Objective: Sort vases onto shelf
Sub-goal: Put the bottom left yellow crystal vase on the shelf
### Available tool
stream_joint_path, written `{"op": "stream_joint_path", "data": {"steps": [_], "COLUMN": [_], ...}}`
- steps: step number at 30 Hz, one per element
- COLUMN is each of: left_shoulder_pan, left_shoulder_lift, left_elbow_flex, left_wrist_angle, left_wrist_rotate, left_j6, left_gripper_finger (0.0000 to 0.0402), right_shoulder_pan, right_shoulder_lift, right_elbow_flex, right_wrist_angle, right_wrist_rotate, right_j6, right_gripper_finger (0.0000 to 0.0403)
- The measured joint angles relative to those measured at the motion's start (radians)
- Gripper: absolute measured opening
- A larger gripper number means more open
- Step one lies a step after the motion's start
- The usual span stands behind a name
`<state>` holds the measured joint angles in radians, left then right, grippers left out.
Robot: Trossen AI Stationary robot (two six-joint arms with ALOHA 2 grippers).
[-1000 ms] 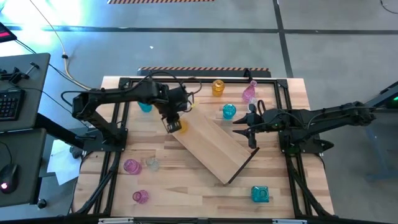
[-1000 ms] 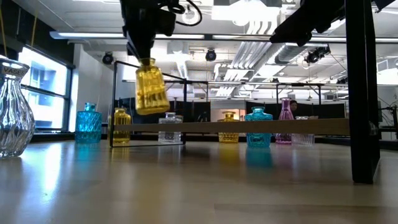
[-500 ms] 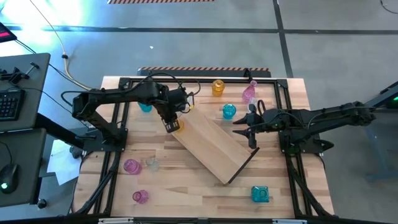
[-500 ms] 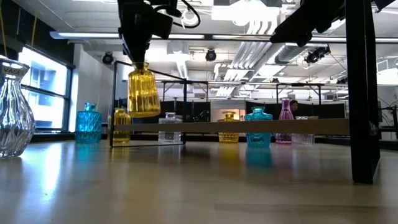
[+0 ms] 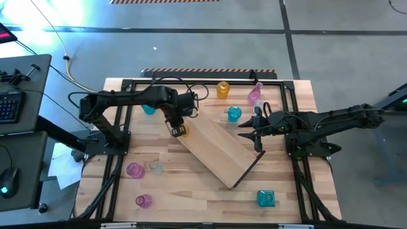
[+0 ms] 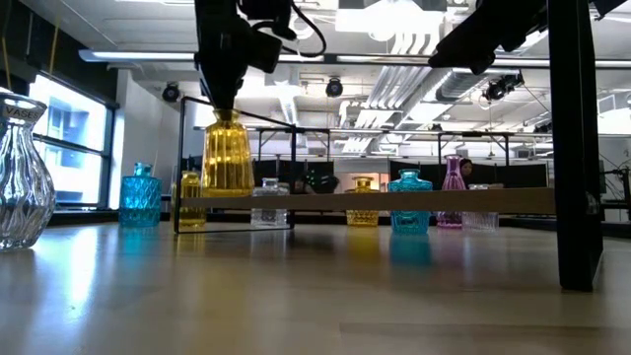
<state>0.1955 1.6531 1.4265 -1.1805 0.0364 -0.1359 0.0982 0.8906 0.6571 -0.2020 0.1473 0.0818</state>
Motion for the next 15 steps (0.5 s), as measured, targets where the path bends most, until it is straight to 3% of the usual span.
{"op": "stream_joint_path", "data": {"steps": [6,15], "left_shoulder_pan": [0.0,-0.001], "left_shoulder_lift": [-0.009,-0.013], "left_elbow_flex": [-0.003,-0.008], "left_wrist_angle": [0.002,0.004], "left_wrist_rotate": [-0.002,-0.006], "left_j6": [0.007,0.008], "left_gripper_finger": [0.0014,0.0068], "right_shoulder_pan": [0.0,0.0], "right_shoulder_lift": [0.0,0.0], "right_elbow_flex": [0.0,0.0], "right_wrist_angle": [-0.001,-0.001], "right_wrist_rotate": [-0.001,-0.001], "right_j6": [-0.002,-0.003], "right_gripper_finger": [0.0156,0.0156]}}
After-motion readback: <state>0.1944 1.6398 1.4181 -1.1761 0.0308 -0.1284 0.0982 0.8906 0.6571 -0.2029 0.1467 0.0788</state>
